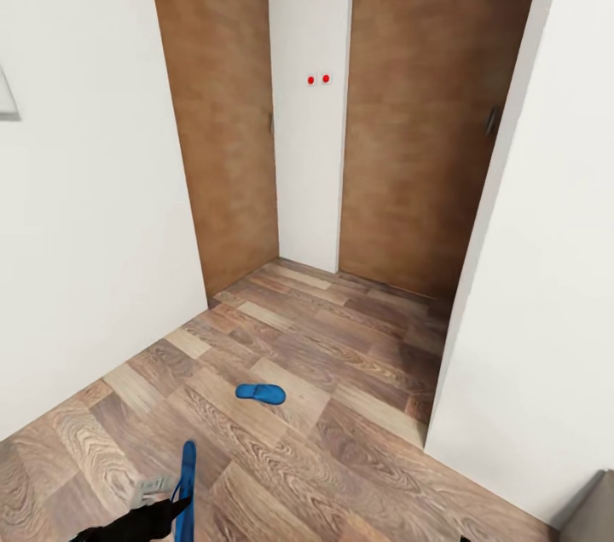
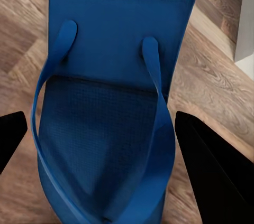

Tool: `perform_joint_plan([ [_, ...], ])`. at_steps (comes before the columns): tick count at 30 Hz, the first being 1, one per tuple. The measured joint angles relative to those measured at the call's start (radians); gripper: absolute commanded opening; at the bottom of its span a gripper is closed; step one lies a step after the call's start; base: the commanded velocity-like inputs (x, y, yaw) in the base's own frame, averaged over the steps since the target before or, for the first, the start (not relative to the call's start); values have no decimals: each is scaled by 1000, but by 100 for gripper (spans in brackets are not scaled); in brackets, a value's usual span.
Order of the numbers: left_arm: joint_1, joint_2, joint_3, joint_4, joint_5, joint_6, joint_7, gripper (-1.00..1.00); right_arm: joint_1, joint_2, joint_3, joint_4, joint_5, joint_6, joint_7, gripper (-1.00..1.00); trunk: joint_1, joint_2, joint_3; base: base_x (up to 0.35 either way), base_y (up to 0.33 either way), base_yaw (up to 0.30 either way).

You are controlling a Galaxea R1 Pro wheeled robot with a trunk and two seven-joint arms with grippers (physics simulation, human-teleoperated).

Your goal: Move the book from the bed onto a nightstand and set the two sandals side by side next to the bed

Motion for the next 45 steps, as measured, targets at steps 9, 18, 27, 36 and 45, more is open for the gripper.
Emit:
perform_joint_plan([
  [9,0,0,0,0,1,0,0,-100,0,0,0,0,0,0,0,100,0,0,0,186,-114,1],
  [18,0,1,0,0,1,-1,0,-100,0,0,0,0,0,0,0,100,0,0,0,159,-35,0],
  [27,0,1,0,0,1,-1,0,-100,0,0,0,0,0,0,0,100,0,0,0,321,-1,0],
  [36,0,1,1,0,1,-1,0,-100,0,0,0,0,0,0,-1,100,0,0,0,249,0,21],
  [45,0,1,0,0,1,-1,0,-100,0,0,0,0,0,0,-4,100,0,0,0,17,0,153],
])
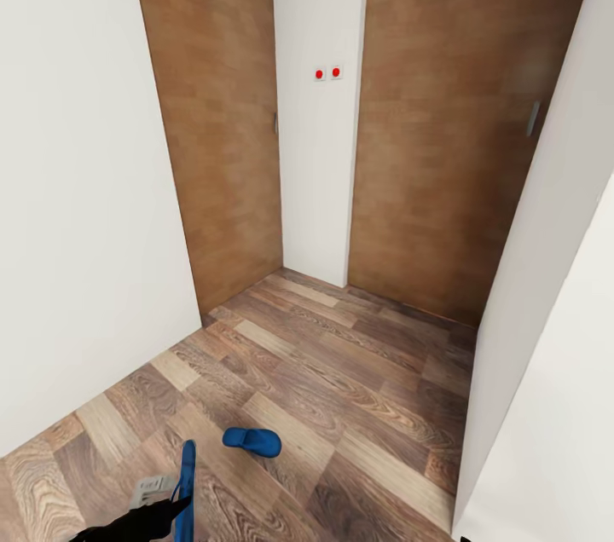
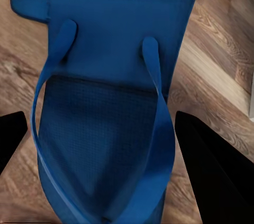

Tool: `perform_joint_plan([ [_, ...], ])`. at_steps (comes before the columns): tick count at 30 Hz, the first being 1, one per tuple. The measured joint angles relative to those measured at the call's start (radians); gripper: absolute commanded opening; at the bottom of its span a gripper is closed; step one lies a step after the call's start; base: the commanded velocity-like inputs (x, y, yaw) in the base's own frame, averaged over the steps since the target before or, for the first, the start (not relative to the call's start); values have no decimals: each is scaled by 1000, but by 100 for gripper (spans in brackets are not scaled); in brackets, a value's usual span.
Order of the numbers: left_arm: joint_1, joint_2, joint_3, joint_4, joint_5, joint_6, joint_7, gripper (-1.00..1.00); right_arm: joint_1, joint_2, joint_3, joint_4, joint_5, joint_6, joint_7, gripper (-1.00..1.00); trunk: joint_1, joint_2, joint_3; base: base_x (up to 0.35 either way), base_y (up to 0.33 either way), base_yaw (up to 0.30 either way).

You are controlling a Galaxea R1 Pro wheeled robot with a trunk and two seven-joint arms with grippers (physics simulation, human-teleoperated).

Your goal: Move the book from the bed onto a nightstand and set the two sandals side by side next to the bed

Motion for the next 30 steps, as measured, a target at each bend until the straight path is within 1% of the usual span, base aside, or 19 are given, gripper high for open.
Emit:
perform_joint_plan([
  [11,0,0,0,0,0,0,0,-100,0,0,0,0,0,0,0,100,0,0,0,1,0,194],
  [14,0,0,0,0,0,0,0,-100,0,0,0,0,0,0,0,100,0,0,0,89,0,195],
  [21,0,0,0,0,0,0,0,-100,0,0,0,0,0,0,0,100,-1,0,0,283,0,179],
  [30,0,0,-1,0,0,0,0,-100,0,0,0,0,0,0,3,100,0,0,0,290,0,33],
])
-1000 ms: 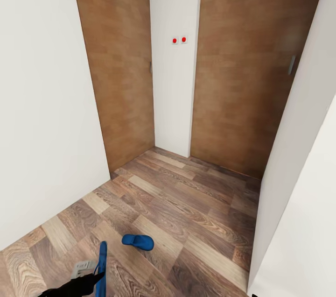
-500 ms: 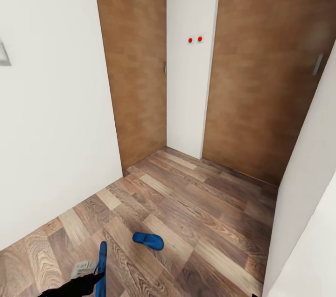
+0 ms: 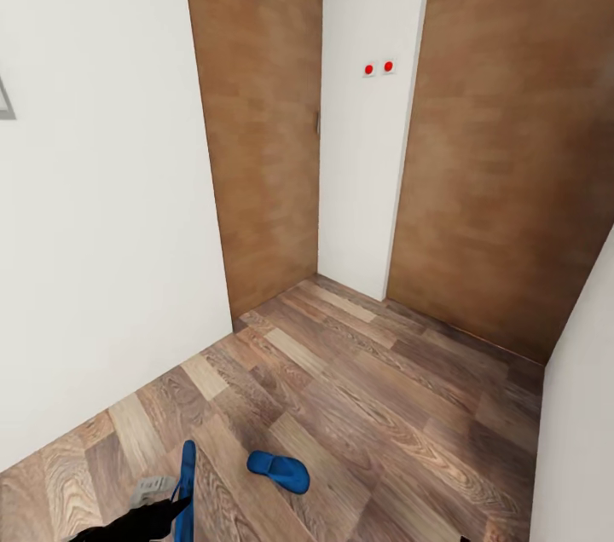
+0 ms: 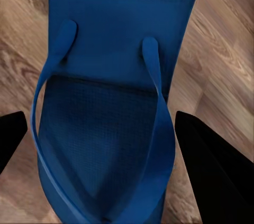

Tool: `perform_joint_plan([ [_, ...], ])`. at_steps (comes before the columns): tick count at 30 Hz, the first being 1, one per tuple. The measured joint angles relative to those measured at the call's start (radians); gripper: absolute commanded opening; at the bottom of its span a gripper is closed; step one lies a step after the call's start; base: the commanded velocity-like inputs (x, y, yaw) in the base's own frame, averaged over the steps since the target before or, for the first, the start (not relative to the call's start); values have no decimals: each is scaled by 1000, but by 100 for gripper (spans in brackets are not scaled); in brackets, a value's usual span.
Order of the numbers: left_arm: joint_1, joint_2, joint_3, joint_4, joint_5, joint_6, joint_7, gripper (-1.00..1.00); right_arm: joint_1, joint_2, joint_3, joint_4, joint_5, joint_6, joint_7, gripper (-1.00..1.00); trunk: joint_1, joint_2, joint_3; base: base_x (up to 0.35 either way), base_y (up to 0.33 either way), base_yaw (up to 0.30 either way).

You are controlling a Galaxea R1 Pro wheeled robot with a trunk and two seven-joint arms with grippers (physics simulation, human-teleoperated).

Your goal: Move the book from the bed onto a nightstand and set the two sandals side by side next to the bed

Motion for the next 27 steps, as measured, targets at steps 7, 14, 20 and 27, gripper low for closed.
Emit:
perform_joint_plan([
  [7,0,0,1,0,0,0,0,-100,0,0,0,0,0,0,-1,100,0,0,0,32,0,140],
  [14,0,0,0,0,0,0,0,-100,0,0,0,0,0,0,-1,100,0,0,0,2,0,273],
  [20,0,0,0,0,0,0,0,-100,0,0,0,0,0,0,-2,100,0,0,0,0,0,283],
  [27,0,-1,0,0,0,0,0,-100,0,0,0,0,1,0,-2,100,0,0,0,103,-98,263],
])
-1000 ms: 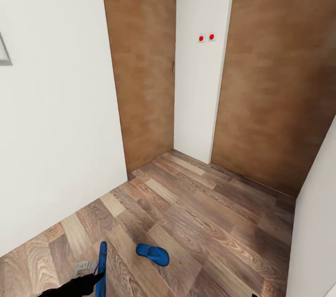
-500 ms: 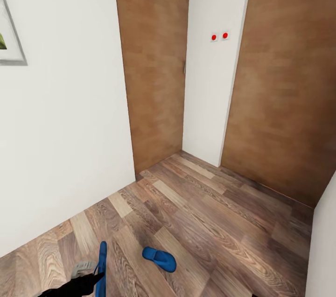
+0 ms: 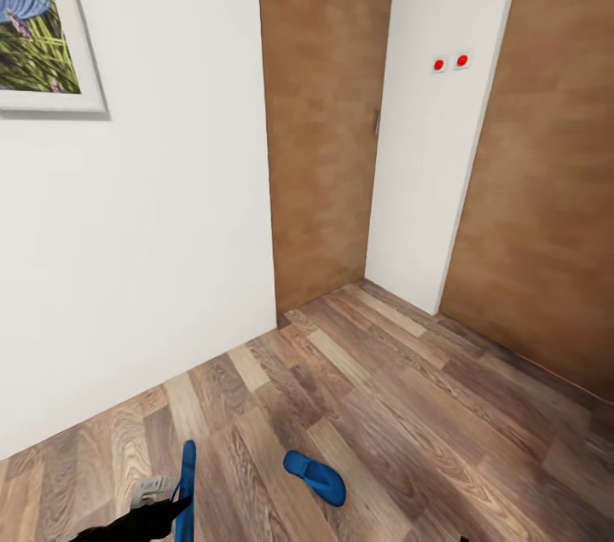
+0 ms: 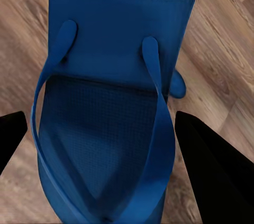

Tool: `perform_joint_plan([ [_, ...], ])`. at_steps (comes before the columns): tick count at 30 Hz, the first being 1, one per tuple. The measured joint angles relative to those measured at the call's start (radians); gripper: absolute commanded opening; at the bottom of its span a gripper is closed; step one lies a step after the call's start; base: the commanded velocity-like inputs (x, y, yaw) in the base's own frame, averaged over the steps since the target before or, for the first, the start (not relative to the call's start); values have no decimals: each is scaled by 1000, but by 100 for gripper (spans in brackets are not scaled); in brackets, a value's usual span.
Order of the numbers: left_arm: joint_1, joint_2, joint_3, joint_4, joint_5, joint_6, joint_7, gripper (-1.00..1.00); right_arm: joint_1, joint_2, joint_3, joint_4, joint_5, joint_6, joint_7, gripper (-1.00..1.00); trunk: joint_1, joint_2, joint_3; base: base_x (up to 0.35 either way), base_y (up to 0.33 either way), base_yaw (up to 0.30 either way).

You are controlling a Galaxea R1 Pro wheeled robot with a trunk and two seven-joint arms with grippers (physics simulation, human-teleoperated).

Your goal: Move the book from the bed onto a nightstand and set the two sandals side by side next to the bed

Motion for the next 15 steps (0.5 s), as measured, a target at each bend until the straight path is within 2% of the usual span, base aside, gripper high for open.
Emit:
perform_joint_plan([
  [7,0,-1,0,0,0,0,0,-100,0,0,0,0,0,0,0,100,0,0,0,204,-170,61],
  [15,0,0,0,0,0,0,0,-100,0,0,0,0,-1,0,0,100,0,0,0,96,-26,3],
])
